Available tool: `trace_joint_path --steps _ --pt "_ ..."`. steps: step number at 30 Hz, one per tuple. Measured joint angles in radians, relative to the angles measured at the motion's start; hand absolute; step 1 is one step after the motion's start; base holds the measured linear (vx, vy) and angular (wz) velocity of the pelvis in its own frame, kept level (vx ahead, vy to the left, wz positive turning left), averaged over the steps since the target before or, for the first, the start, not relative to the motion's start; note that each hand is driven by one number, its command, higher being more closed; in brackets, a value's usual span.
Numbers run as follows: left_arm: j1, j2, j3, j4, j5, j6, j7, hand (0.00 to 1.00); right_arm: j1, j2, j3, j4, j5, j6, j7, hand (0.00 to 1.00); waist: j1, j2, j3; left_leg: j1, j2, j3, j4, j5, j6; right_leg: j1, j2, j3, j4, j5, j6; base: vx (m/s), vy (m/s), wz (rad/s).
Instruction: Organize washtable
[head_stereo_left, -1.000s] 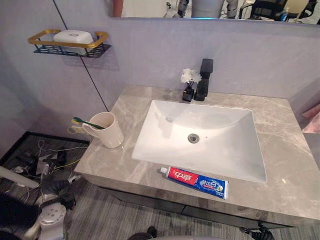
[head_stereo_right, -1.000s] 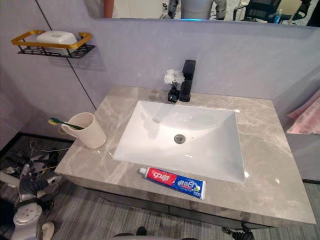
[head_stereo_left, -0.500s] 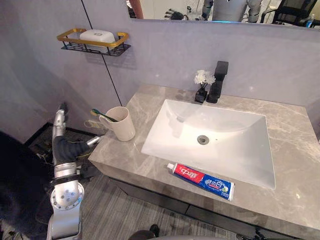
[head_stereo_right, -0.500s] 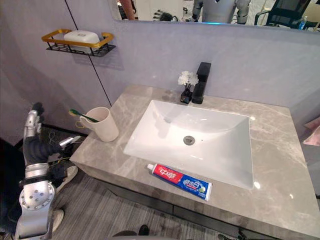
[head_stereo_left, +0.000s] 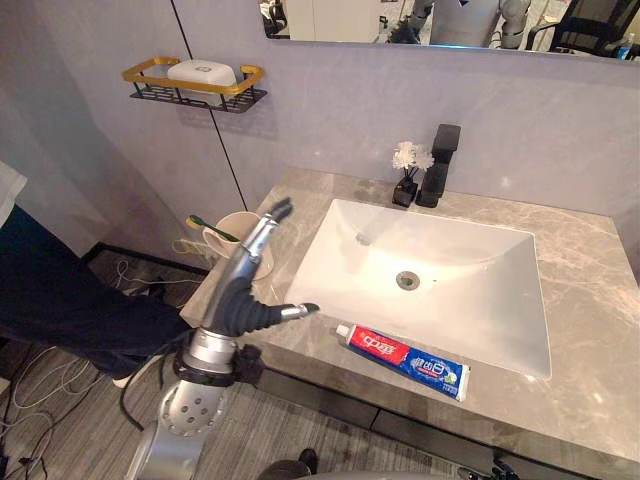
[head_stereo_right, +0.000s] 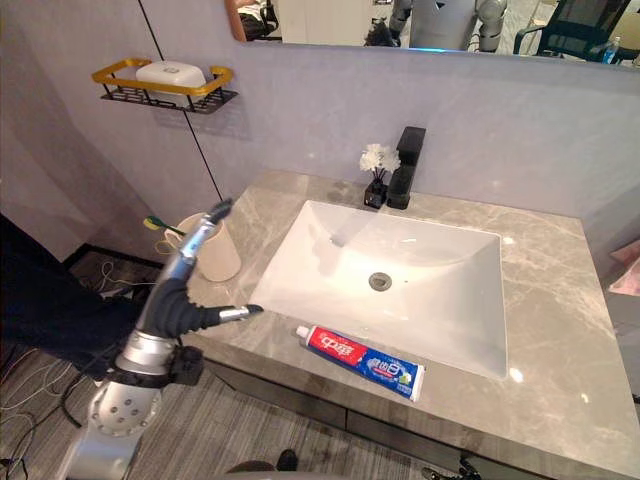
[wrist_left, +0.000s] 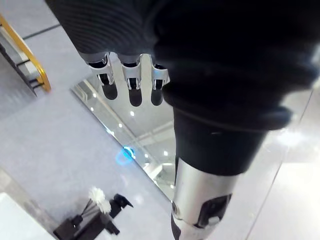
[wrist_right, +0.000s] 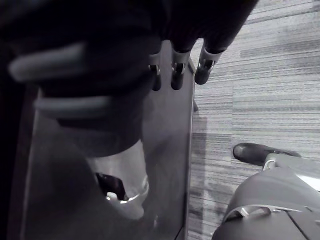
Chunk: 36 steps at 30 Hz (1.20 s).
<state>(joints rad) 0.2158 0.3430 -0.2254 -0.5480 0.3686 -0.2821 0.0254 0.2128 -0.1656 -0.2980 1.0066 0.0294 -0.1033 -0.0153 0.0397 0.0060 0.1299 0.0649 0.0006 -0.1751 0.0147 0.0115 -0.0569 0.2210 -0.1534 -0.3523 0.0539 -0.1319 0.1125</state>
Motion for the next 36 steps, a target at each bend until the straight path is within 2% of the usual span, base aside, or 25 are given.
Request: trace_joint_path --steps 6,11,15,18,22,32,33,36 --pt "-0.023 0.030 -0.128 0.145 0.077 0.003 -0.028 0.00 -0.009 0.000 0.001 -0.002 0.001 0.000 0.001 0.00 -0.003 -0.005 -0.003 0.003 0.004 0.013 -0.012 0.003 -0.002 -0.013 0.000 0.015 0.002 0.001 -0.002 -0.01 0.002 -0.07" --pt "-0.067 0.037 -0.172 0.267 0.123 0.013 -0.045 0.00 -0.019 0.000 0.003 -0.013 0.001 0.000 0.002 0.00 -0.028 -0.006 -0.002 0.011 0.006 0.027 -0.020 0.003 -0.002 -0.013 0.000 0.026 -0.005 0.003 -0.005 0.00 0.002 -0.09" --pt "-0.108 0.037 -0.220 0.340 0.175 0.015 -0.046 0.00 -0.020 0.001 0.003 -0.024 0.001 0.000 0.008 0.00 -0.029 -0.010 -0.001 0.029 0.015 0.048 -0.044 0.003 -0.003 -0.015 0.006 0.048 -0.013 0.005 -0.007 0.00 -0.005 -0.15" --pt "-0.133 0.037 -0.243 0.378 0.198 0.022 -0.046 0.00 -0.019 0.001 0.004 -0.026 0.001 0.000 0.016 0.00 -0.033 -0.012 -0.002 0.031 0.017 0.051 -0.051 0.004 -0.004 -0.014 0.009 0.050 -0.021 0.005 -0.008 0.02 -0.015 -0.04" --pt "-0.163 0.037 -0.246 0.416 0.237 0.028 -0.046 0.00 -0.022 0.001 0.004 -0.042 0.001 0.002 0.019 0.00 -0.057 -0.014 0.000 0.033 0.017 0.057 -0.056 0.003 -0.004 -0.014 0.009 0.053 -0.027 0.005 -0.008 0.01 -0.003 -0.02" --pt "-0.202 0.037 -0.248 0.460 0.254 0.029 -0.045 0.00 -0.030 0.001 0.005 -0.043 0.009 0.002 0.019 0.00 -0.080 -0.013 0.000 0.048 0.018 0.071 -0.072 0.003 -0.004 -0.010 0.009 0.064 -0.037 0.007 -0.010 0.00 -0.001 -0.04" --pt "-0.204 0.037 -0.248 0.471 0.254 0.030 -0.045 1.00 -0.030 0.001 0.005 -0.046 0.009 0.002 0.019 0.00 -0.081 -0.012 0.000 0.051 0.019 0.074 -0.074 0.003 -0.004 -0.010 0.009 0.067 -0.038 0.007 -0.010 -0.02 -0.005 -0.08" --pt "-0.207 0.051 -0.252 0.509 0.260 0.032 -0.047 1.00 -0.030 0.000 0.004 -0.051 0.009 0.001 0.020 0.00 -0.082 -0.005 0.001 0.056 0.019 0.084 -0.080 0.003 -0.003 -0.011 0.009 0.076 -0.039 0.007 -0.009 -0.01 -0.003 -0.08"
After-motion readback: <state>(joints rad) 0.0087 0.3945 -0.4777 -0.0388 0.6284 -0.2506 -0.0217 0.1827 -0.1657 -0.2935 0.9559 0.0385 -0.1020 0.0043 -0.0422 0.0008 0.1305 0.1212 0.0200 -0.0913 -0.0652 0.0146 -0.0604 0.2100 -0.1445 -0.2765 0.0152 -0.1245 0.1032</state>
